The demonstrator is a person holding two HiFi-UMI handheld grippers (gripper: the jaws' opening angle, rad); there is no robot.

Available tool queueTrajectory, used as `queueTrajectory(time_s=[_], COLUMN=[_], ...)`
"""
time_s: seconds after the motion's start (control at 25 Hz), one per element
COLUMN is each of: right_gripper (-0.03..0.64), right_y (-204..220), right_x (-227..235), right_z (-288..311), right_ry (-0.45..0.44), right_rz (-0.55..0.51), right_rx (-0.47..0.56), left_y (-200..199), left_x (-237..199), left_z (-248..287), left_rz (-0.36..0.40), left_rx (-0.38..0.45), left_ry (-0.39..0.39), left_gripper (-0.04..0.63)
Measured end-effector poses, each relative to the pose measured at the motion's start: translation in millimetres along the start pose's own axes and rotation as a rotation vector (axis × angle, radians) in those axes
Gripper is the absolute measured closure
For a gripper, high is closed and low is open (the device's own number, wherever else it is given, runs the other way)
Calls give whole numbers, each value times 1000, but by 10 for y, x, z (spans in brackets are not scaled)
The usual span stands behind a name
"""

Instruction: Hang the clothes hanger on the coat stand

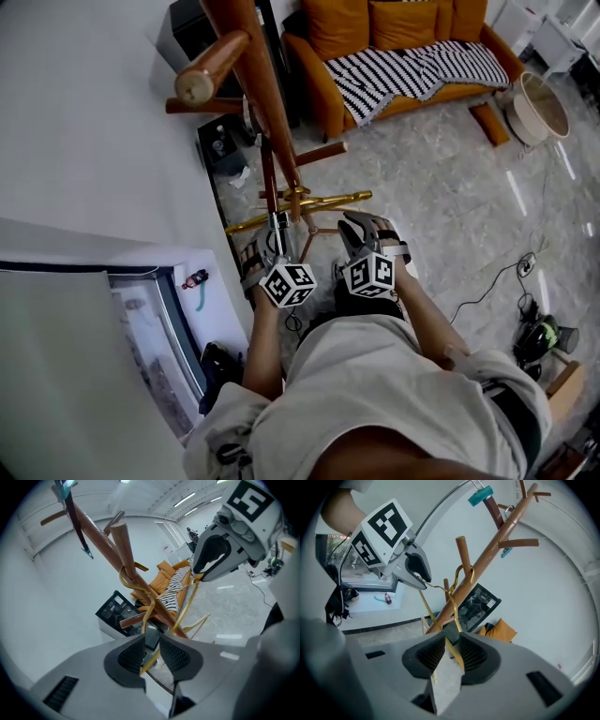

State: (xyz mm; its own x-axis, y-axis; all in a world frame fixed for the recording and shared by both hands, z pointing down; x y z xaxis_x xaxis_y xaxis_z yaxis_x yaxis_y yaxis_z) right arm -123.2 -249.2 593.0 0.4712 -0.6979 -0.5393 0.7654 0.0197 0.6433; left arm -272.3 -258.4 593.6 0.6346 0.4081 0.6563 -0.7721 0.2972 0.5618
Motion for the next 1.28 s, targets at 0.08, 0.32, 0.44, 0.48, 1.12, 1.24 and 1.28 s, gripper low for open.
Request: queueTrajectory(time_s=[0.08, 0.32, 0.44, 0.48, 1.12, 1.24, 1.28], right_gripper=[524, 504, 502, 502, 612, 612, 612], right_y=[-13, -101, -166, -199, -786, -723, -719], right_x=[3, 7, -10, -17, -336, -403, -406], right_z=[-12, -90, -152, -176, -1031, -1156, -1186], right_ry=[1, 4, 6, 8, 82, 89, 89], right_rz=[18, 70, 131, 161, 620, 598, 592], right_rx=[6, 32, 55, 67, 312, 291, 288], left_y=[14, -22, -15, -14, 71, 193, 209], left_x=[-17, -92, -115, -121, 33, 69, 37], left_z=[-12, -129, -238, -284, -1322, -1410, -1459], left_rz=[-18, -111, -230, -290, -861, -875, -873], left_rx=[-1, 32, 69, 91, 369, 357, 363], left_ry=[2, -2, 9, 17, 93, 82, 70], left_gripper=[492, 485, 485, 485, 586, 586, 586])
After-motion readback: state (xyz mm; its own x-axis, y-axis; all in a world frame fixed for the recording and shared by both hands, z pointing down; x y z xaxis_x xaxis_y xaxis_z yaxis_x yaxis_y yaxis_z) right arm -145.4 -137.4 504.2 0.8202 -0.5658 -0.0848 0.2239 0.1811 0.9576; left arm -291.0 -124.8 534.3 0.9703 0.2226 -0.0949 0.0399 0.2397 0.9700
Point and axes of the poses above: the fingertips, and each gripper's own axes: z forward along the fingers, x to its right, y out of its underside, the point moved 2 cm from there along -z, backward along the fingers, and after that the axes turned 4 degrees about -y, right-handed, at the moved point
